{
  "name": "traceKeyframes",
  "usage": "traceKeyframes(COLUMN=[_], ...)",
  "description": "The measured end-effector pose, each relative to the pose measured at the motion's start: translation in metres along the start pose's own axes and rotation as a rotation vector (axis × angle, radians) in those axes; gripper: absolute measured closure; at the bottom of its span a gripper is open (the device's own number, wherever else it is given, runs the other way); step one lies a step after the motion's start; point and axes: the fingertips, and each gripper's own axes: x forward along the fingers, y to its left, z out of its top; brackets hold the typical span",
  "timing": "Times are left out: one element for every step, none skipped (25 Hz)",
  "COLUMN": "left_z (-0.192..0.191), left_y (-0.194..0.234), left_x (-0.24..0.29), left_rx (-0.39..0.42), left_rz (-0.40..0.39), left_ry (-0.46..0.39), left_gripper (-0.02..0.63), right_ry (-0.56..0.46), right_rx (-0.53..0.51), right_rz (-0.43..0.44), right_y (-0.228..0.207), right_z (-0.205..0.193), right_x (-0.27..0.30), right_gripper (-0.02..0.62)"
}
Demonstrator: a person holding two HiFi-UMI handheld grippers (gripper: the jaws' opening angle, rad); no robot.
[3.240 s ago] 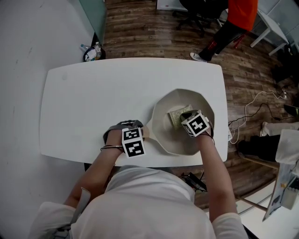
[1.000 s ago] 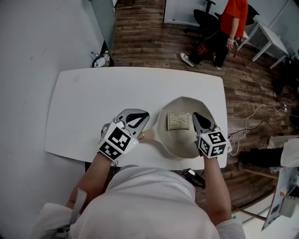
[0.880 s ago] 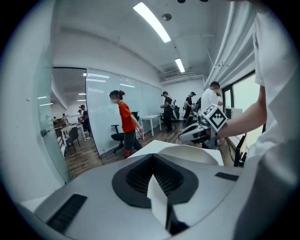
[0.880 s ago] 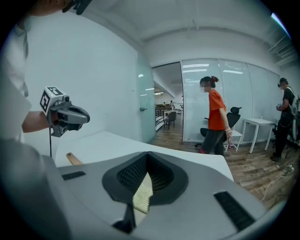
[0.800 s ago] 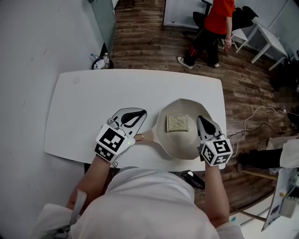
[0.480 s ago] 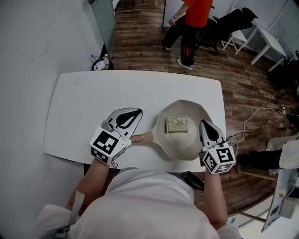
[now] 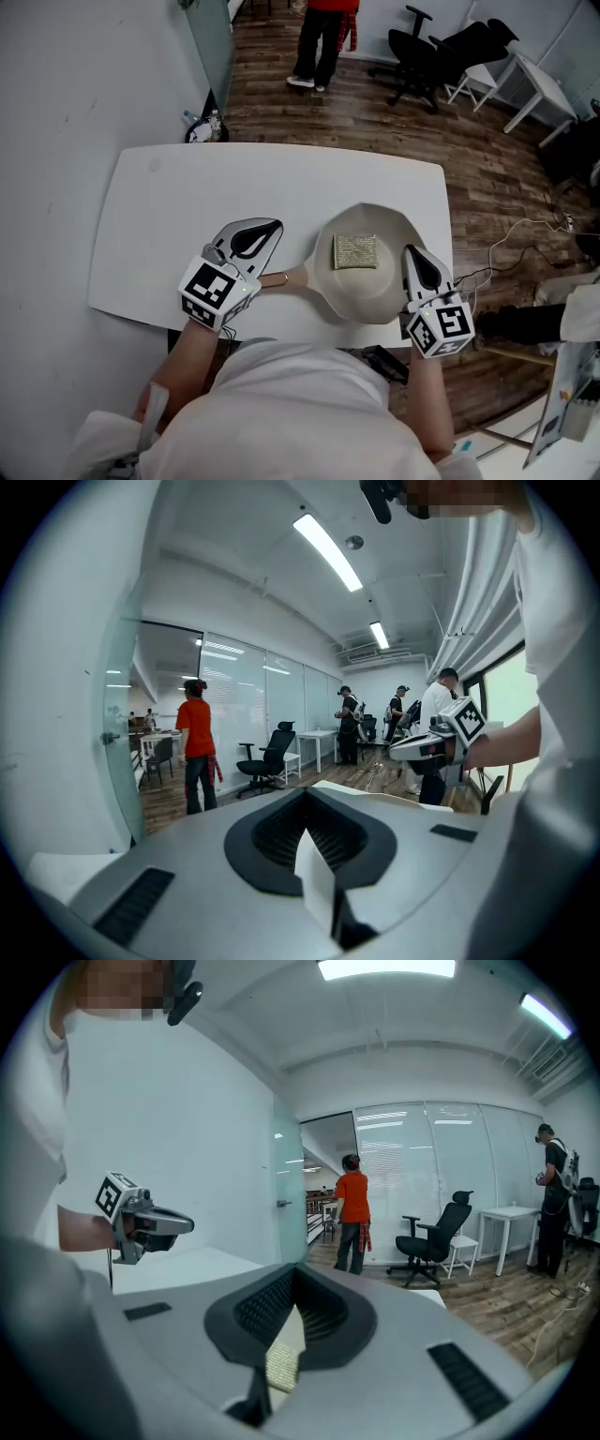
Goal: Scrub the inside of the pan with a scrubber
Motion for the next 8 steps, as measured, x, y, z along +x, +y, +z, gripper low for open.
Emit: traceKeyframes(left_z=[0.0001, 0.0000, -0.0003, -0.0008, -0.0014, -0.0020, -0.0025, -0.0030], left_y=[-0.0001, -0.0001, 0.0000, 0.0001, 0.0002, 0.0004, 0.0005, 0.0007], left_x=[0.0002, 0.0002, 0.0001, -0.0001, -0.0003, -0.0004, -0.0005, -0.0005], left_rx=[-0.001, -0.001, -0.002, -0.003, -0.004, -0.006, -0.007, -0.008], left_rz=[-0.001, -0.001, -0.001, 0.000, 0.001, 0.002, 0.002, 0.003], left_ry=[0.001, 0.002, 0.003, 0.003, 0.003, 0.003, 0.002, 0.002], left_gripper=[0.594, 0.594, 0.594, 0.594, 0.594, 0.594, 0.594, 0.594], right_ry=[-0.004, -0.008, -0.010, -0.012, -0.014, -0.015, -0.017, -0.019], right_rx=[0.001, 0.001, -0.001, -0.002, -0.003, -0.004, -0.004, -0.004], right_rz=[0.000, 0.000, 0.000, 0.000, 0.000, -0.001, -0.001, -0.002], right_y=[0.0000, 0.0003, 0.0007, 0.0011, 0.0015, 0.0017, 0.0018, 0.0019], right_z=[0.0018, 0.0033, 0.0044, 0.0050, 0.0052, 0.0053, 0.0054, 0.0055], right_x=[-0.0003, -0.0005, -0.0007, -0.0010, -0.0013, -0.0017, -0.0022, -0.0027], right_gripper=[0.575, 0.575, 0.575, 0.575, 0.575, 0.575, 0.575, 0.575])
